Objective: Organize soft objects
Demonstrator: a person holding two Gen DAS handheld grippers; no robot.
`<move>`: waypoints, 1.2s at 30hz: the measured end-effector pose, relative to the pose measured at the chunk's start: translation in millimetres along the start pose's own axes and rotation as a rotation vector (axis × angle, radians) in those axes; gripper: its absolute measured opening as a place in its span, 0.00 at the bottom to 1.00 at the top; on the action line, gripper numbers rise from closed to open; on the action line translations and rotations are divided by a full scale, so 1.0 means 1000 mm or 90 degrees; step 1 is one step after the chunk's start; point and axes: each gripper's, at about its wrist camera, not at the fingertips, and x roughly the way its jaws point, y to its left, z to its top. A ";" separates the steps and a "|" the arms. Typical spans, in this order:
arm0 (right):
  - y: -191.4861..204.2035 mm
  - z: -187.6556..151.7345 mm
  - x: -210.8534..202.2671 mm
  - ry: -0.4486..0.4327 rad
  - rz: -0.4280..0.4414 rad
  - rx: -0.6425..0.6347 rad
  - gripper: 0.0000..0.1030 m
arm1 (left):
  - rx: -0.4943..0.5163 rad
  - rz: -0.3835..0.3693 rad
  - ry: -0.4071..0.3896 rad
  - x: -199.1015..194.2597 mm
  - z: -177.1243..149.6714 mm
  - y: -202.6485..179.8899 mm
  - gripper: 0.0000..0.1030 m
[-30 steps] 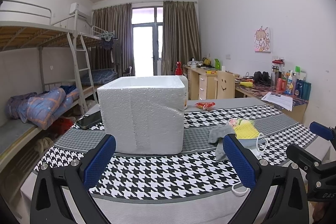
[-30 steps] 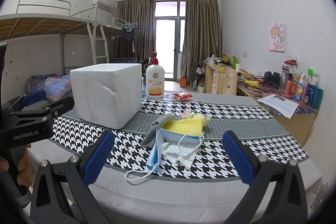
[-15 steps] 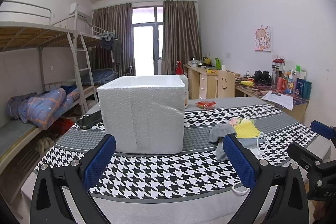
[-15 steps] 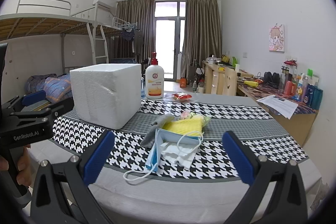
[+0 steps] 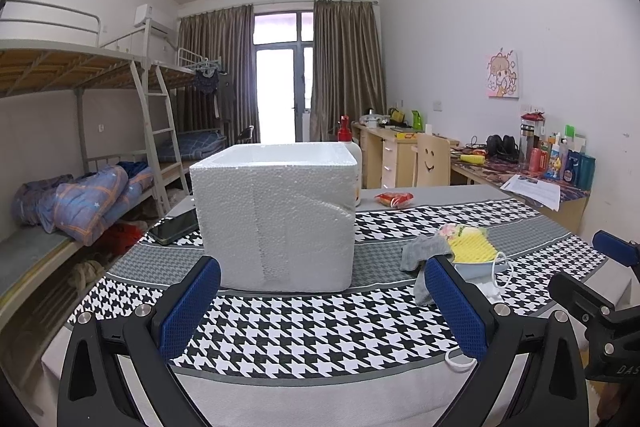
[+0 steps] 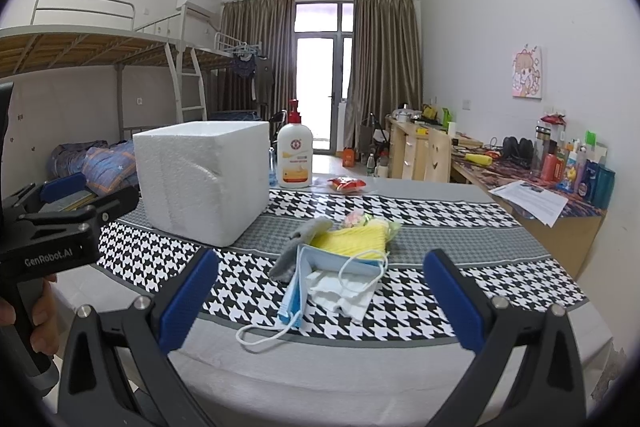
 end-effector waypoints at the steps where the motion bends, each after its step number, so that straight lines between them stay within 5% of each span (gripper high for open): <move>1: 0.000 0.000 0.000 0.000 -0.001 0.000 1.00 | 0.000 -0.001 0.000 0.000 0.000 0.000 0.99; 20: -0.017 0.007 0.041 0.054 -0.029 0.003 1.00 | 0.037 -0.056 0.058 0.041 0.017 -0.012 0.99; 36: -0.056 -0.004 0.066 0.121 -0.034 0.021 1.00 | 0.092 -0.174 0.166 0.104 0.033 -0.078 0.88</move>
